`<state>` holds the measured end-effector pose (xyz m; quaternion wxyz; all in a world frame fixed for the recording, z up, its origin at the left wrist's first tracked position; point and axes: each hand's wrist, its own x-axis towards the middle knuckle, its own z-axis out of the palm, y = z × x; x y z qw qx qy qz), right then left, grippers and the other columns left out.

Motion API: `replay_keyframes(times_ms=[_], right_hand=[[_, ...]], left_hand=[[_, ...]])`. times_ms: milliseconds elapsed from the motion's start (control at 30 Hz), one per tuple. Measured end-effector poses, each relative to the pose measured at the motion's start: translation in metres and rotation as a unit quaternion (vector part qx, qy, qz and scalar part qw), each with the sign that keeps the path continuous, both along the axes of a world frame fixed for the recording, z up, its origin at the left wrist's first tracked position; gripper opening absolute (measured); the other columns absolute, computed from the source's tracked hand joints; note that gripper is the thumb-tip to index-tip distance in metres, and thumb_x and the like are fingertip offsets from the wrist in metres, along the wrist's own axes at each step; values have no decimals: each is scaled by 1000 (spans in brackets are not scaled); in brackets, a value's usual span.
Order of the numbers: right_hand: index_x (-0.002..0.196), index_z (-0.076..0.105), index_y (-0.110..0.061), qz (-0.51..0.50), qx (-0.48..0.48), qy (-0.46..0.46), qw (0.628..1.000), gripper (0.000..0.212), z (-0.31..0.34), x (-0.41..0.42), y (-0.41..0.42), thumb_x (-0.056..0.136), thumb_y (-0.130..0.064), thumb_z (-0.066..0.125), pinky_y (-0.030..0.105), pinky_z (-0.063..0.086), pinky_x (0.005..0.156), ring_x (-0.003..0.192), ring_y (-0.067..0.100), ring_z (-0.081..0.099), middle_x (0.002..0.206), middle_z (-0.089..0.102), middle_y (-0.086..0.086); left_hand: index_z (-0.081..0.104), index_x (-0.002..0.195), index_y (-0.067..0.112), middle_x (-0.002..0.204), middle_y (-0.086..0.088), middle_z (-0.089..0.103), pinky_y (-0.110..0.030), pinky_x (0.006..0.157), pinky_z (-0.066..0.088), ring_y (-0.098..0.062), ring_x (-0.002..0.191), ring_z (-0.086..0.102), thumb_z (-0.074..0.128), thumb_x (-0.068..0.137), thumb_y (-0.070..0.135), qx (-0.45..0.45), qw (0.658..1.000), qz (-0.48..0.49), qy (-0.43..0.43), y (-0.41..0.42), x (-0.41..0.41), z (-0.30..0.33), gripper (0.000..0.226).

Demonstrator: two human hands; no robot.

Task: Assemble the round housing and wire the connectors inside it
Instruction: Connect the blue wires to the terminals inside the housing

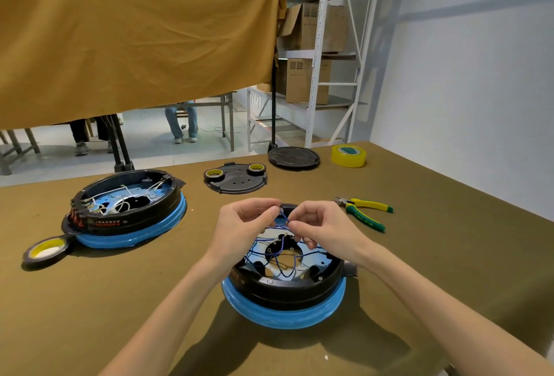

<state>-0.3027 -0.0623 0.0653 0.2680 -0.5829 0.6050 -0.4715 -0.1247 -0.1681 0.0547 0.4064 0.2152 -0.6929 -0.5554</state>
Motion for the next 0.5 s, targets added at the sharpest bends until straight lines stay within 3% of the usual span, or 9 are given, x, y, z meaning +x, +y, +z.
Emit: replay_keyframes(times_ms=[167,267,400,500], right_hand=[[103,71,-3,15,13,-59,998,11,-2,-4,-1,97,-12,69,25,51,57,61,17,61,80,74,12],[105,76,-4,32,39,-98,994,12,-2,-14,3,96,-10,71,33,55,67,64,21,62,86,75,16],[105,76,-2,38,33,-89,995,13,-5,-19,7,93,-8,73,34,59,70,68,21,68,91,77,19],[105,73,2,43,25,-84,995,14,-8,-16,6,93,-6,73,32,61,68,67,21,70,91,78,19]], left_hand=[[78,110,21,98,1,80,-21,72,58,-12,85,75,70,95,13,17,999,6,29,0,-4,2,19],[78,109,18,98,0,80,-18,72,56,-14,87,76,69,96,10,30,998,24,53,-5,-1,2,19],[73,117,17,103,-2,80,-20,73,58,-16,92,76,72,94,15,80,995,6,61,-5,-2,0,23],[74,110,15,103,-3,79,-21,73,58,-18,95,75,74,91,20,96,993,-7,64,-1,-6,0,20]])
